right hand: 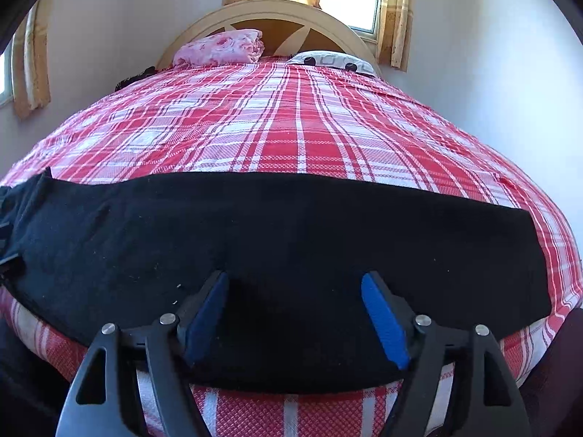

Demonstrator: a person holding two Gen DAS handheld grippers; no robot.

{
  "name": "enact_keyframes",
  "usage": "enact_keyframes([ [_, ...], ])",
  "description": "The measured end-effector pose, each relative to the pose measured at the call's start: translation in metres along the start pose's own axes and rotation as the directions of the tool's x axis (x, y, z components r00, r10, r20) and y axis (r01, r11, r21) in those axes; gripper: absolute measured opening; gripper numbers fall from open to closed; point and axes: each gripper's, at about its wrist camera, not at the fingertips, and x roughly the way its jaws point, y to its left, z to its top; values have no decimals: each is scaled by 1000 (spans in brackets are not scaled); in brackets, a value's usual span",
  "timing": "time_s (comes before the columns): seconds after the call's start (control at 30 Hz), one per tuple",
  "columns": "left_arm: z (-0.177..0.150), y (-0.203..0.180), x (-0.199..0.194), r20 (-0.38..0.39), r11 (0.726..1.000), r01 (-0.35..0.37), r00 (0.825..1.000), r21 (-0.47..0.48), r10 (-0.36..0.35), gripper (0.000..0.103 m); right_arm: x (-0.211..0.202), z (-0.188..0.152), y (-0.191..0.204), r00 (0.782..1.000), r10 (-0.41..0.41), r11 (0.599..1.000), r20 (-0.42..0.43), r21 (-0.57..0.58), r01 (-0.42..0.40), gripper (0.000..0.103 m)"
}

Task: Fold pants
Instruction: 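Smooth the folded pants with both tools pressing along the fold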

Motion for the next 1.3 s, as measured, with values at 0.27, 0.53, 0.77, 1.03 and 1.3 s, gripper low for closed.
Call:
enact_keyframes([
  [0.27,-4,0,-2,45,1000,-2,999,-22,3,103,-9,44,43,950,312,950,25,8,-312,64],
  [0.53,-10,0,-4,78,1000,10,997,-5,-10,103,29,68,70,963,264,964,-50,-32,-266,56],
  [0.77,-13,-2,-6,95,1000,7,995,-6,-7,103,8,11,80,984,168,963,-61,-205,-177,56],
  [1.03,-11,-6,-18,81,1000,3,997,2,-3,103,-13,-8,59,980,199,968,-15,-155,-199,56],
  [1.3,12,-35,5,23,994,48,998,93,-51,103,-3,28,-15,991,134,991,6,27,-134,56],
])
